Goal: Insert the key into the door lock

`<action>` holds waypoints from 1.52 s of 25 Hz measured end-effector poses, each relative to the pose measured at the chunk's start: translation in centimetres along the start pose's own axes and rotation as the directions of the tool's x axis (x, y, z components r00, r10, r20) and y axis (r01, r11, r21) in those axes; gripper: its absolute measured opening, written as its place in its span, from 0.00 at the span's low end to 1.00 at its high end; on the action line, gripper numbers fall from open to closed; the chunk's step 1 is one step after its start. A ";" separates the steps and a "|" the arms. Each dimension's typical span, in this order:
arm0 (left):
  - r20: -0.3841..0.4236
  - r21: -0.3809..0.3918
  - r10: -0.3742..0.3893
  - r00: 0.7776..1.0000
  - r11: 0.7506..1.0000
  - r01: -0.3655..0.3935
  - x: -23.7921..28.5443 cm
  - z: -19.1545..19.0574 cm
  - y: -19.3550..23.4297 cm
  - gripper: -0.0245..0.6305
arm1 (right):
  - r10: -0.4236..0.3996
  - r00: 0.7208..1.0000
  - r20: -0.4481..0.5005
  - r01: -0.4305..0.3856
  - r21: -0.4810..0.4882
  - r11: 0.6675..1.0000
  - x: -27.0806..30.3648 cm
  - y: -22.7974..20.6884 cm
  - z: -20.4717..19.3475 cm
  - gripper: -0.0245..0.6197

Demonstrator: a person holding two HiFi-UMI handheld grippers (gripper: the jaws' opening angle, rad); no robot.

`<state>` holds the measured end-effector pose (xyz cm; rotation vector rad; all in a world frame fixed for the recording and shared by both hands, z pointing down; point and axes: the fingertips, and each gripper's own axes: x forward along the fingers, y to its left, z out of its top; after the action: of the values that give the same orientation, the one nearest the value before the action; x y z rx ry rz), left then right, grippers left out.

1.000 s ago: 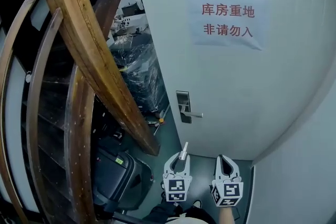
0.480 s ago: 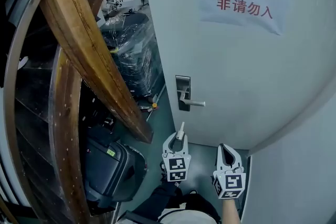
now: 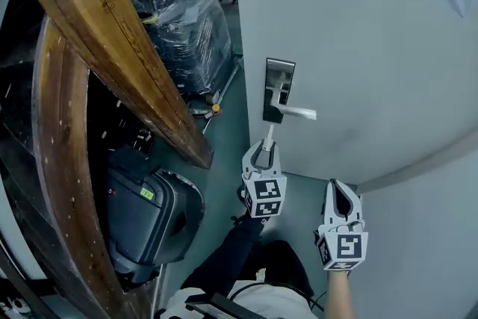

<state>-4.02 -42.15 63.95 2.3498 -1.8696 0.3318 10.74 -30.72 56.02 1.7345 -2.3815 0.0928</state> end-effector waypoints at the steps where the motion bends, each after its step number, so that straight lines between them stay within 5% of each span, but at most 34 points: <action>1: 0.001 -0.003 0.000 1.000 1.000 0.000 0.7 -0.5 0.3 0.22 | -0.002 1.000 0.002 0.002 -0.005 1.000 0.4 0.3 -0.3 0.04; 15: 0.043 -0.044 0.004 0.999 0.999 -0.002 6.6 -1.4 0.5 0.22 | -0.049 0.999 0.000 0.049 -0.054 0.997 2.3 0.0 -4.4 0.04; 38: 0.042 -0.074 0.017 0.999 0.997 -0.014 9.0 -1.0 1.0 0.22 | -0.004 1.000 -0.029 0.004 0.018 1.000 3.9 0.7 -6.7 0.04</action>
<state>-3.15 -50.69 67.05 2.3132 -1.8862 0.2125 9.76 -33.03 63.39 1.7338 -2.3634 0.1381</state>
